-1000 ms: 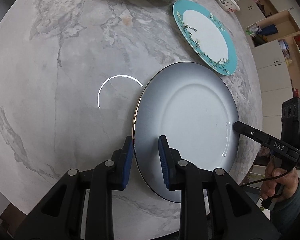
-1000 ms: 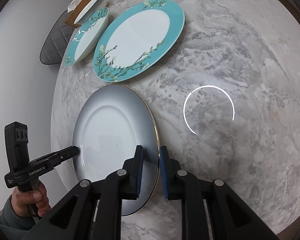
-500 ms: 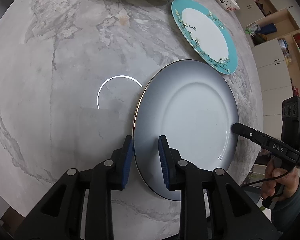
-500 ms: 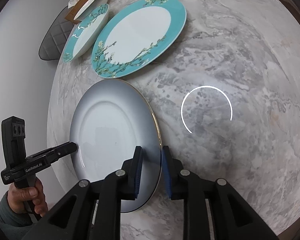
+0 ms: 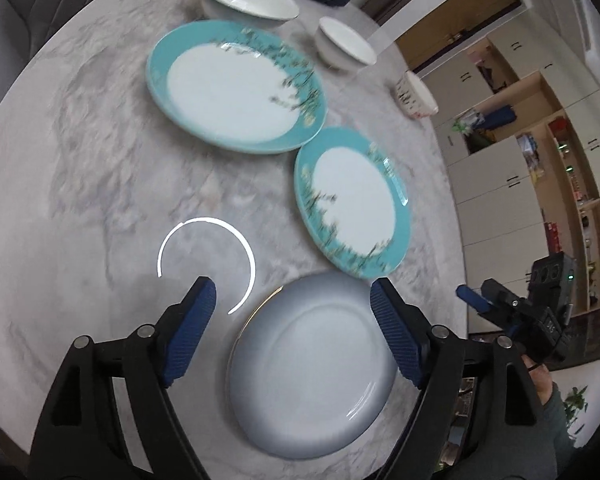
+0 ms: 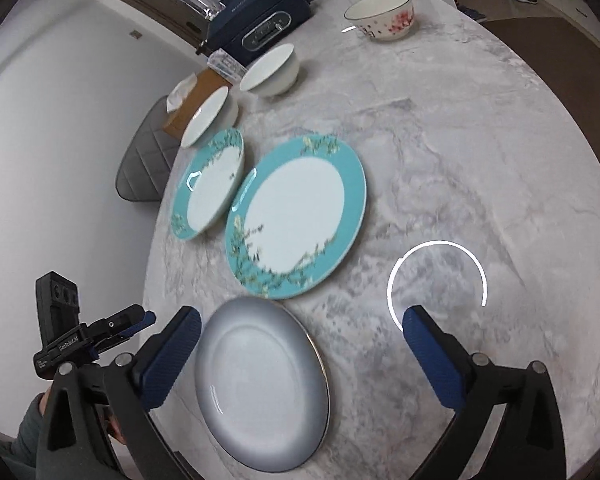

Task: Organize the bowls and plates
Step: 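Lower the grey-rimmed plate onto the table and open the left tool, then close the left tool on the rim of the smaller teal floral plate, then carry the teal floral plate onto the grey-rimmed plate and open the left tool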

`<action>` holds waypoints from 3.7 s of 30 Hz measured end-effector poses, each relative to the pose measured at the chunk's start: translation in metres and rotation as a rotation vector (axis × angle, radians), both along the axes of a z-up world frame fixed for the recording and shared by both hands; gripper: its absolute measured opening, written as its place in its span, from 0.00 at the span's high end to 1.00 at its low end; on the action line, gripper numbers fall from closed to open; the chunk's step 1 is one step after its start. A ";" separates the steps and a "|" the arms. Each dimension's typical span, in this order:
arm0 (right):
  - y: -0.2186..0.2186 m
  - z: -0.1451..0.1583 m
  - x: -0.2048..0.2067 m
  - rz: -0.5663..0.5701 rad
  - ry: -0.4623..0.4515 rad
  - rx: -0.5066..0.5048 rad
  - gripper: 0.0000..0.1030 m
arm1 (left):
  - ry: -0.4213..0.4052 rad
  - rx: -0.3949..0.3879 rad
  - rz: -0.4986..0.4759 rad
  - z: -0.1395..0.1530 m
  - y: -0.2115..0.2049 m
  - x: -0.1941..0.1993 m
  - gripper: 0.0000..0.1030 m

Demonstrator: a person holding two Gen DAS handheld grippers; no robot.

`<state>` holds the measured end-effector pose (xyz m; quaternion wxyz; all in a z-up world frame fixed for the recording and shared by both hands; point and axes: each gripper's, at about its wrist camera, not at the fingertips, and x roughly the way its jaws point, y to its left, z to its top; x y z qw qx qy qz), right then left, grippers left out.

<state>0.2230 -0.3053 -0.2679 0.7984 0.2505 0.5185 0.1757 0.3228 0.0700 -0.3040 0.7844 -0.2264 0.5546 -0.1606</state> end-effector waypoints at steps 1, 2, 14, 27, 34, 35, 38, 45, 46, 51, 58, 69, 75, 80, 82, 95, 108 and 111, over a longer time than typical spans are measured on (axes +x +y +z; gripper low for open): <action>-0.005 0.000 0.011 0.000 -0.006 0.017 0.00 | -0.046 -0.019 -0.002 0.005 -0.007 0.012 0.12; -0.010 -0.002 0.021 0.007 -0.007 0.024 0.00 | -0.077 -0.015 -0.017 0.007 -0.014 0.024 0.04; -0.027 -0.053 0.119 0.190 0.094 0.120 0.22 | 0.148 0.067 -0.158 -0.054 -0.073 0.107 0.03; -0.005 -0.073 0.139 0.276 0.155 0.089 0.43 | 0.156 0.139 -0.144 -0.080 -0.089 0.131 0.21; 0.004 -0.072 0.143 0.288 0.177 0.035 0.56 | 0.153 0.230 -0.157 -0.077 -0.093 0.138 0.72; 0.005 -0.072 0.143 0.288 0.181 0.024 0.58 | 0.159 0.225 -0.153 -0.077 -0.090 0.138 0.73; 0.003 -0.073 0.143 0.271 0.198 -0.041 0.84 | 0.164 0.230 -0.151 -0.077 -0.087 0.137 0.75; 0.008 -0.070 0.142 0.240 0.201 -0.127 0.87 | 0.167 0.288 -0.180 -0.075 -0.094 0.133 0.75; 0.009 -0.071 0.142 0.232 0.201 -0.134 0.87 | 0.169 0.289 -0.177 -0.075 -0.094 0.133 0.77; 0.011 -0.070 0.141 0.202 0.195 -0.148 0.86 | 0.185 0.268 -0.159 -0.076 -0.089 0.132 0.82; 0.014 -0.062 0.143 0.197 0.179 -0.146 0.87 | 0.183 0.267 -0.151 -0.068 -0.089 0.132 0.83; 0.009 -0.044 0.149 0.171 0.159 -0.157 0.86 | 0.170 0.248 -0.152 -0.043 -0.094 0.139 0.83; 0.002 -0.029 0.146 0.164 0.151 -0.148 0.86 | 0.148 0.238 -0.162 -0.021 -0.096 0.134 0.83; 0.008 -0.006 0.136 0.169 0.131 -0.145 0.87 | 0.127 0.238 -0.163 0.004 -0.091 0.122 0.83; 0.011 0.002 0.131 0.170 0.122 -0.144 0.87 | 0.117 0.238 -0.162 0.016 -0.088 0.114 0.83; 0.038 0.055 0.070 0.187 0.065 -0.122 0.87 | 0.075 0.213 -0.151 0.066 -0.050 0.040 0.83; 0.069 0.008 0.005 0.209 0.168 -0.126 0.87 | 0.175 0.220 -0.135 0.012 -0.018 -0.040 0.82; 0.074 -0.008 -0.007 0.215 0.194 -0.135 0.87 | 0.192 0.231 -0.138 -0.002 -0.015 -0.053 0.82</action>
